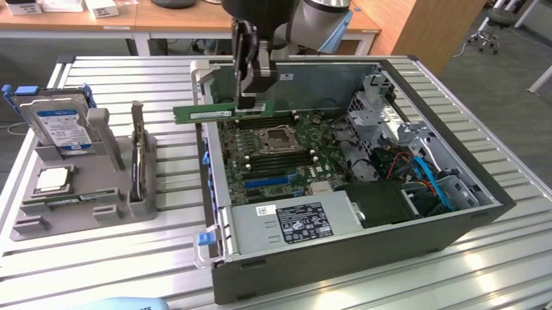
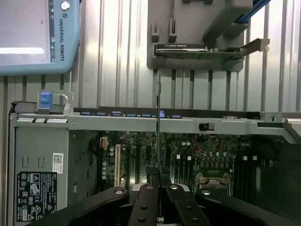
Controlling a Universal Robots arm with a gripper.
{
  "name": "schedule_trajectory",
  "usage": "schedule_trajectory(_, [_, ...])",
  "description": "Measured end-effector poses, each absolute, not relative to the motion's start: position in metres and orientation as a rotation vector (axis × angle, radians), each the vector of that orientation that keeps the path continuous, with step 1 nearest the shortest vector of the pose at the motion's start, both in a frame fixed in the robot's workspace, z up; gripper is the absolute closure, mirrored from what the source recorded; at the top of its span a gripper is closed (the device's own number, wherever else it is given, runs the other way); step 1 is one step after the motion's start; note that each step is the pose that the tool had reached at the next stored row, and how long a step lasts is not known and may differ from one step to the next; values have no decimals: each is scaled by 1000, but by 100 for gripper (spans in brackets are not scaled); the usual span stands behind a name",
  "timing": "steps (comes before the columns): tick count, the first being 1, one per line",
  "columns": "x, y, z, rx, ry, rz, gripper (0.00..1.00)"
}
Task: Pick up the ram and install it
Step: 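Pick up the ram and move it above insertion slot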
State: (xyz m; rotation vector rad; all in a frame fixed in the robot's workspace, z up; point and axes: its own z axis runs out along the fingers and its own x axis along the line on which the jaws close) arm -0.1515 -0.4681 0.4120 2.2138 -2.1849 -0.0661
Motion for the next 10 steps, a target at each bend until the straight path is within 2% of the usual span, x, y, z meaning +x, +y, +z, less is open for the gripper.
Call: schedule_trajectory(10, [-120, -468, 412, 2214, -2185, -66, 88])
